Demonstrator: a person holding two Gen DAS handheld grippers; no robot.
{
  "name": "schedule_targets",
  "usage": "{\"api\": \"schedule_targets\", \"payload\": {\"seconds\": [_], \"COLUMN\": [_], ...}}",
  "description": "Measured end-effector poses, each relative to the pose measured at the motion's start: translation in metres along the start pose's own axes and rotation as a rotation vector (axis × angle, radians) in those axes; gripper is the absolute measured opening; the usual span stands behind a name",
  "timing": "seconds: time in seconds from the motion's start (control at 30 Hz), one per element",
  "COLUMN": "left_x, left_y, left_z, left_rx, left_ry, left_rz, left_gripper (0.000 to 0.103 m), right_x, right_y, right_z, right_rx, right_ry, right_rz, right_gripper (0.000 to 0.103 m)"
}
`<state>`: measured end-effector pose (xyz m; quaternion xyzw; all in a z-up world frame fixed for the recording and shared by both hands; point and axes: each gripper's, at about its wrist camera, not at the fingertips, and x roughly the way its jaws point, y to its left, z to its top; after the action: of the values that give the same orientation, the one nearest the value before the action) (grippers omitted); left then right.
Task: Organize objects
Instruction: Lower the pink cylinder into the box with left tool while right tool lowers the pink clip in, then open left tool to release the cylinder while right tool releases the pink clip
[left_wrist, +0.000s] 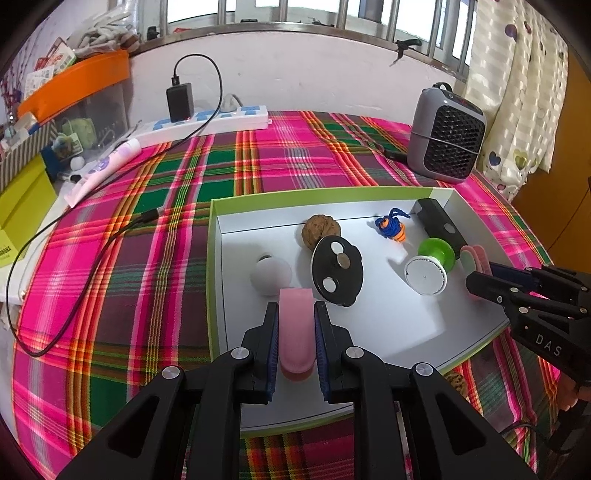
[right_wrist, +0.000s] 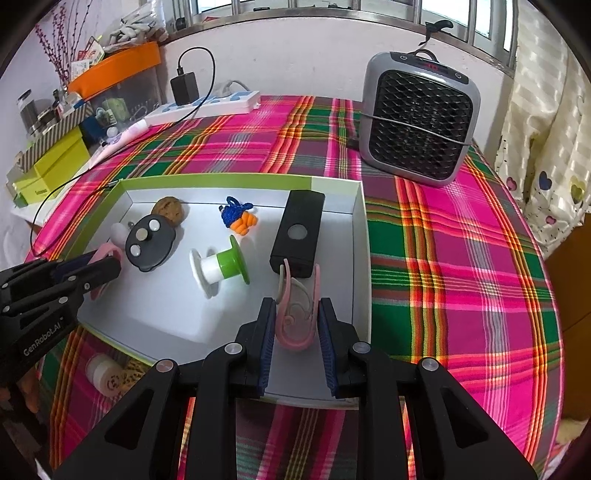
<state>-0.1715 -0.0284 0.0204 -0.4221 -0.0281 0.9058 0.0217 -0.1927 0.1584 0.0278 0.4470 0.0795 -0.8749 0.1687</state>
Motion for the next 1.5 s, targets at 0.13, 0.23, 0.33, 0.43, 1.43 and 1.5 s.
{"api": "schedule_targets", "payload": {"seconds": [0.13, 0.23, 0.33, 0.43, 1.43, 1.5], "left_x": [0.000, 0.000, 0.000, 0.000, -0.014, -0.015], "left_y": [0.000, 0.000, 0.000, 0.000, 0.002, 0.001], "left_z": [0.000, 0.000, 0.000, 0.000, -0.004, -0.005], "left_rx": [0.001, 0.001, 0.001, -0.001, -0.004, -0.001], "left_ry": [0.000, 0.000, 0.000, -0.001, -0.024, -0.028], "left_rz": [0.000, 0.000, 0.001, -0.002, -0.016, -0.014], "left_gripper": [0.016, 0.017, 0.017, 0.017, 0.037, 0.037], "right_x": [0.001, 0.001, 0.001, 0.002, -0.012, -0.015], "right_y": [0.001, 0.001, 0.002, 0.002, 0.003, 0.005], "right_z": [0.000, 0.000, 0.000, 0.000, -0.004, -0.005], "right_rx": [0.000, 0.000, 0.002, 0.000, 0.036, 0.034], "right_ry": [0.002, 0.004, 0.003, 0.003, -0.040, -0.051], "right_rz": [-0.001, -0.004, -0.006, -0.011, -0.015, -0.019], "right_gripper": [0.024, 0.024, 0.024, 0.024, 0.038, 0.038]}}
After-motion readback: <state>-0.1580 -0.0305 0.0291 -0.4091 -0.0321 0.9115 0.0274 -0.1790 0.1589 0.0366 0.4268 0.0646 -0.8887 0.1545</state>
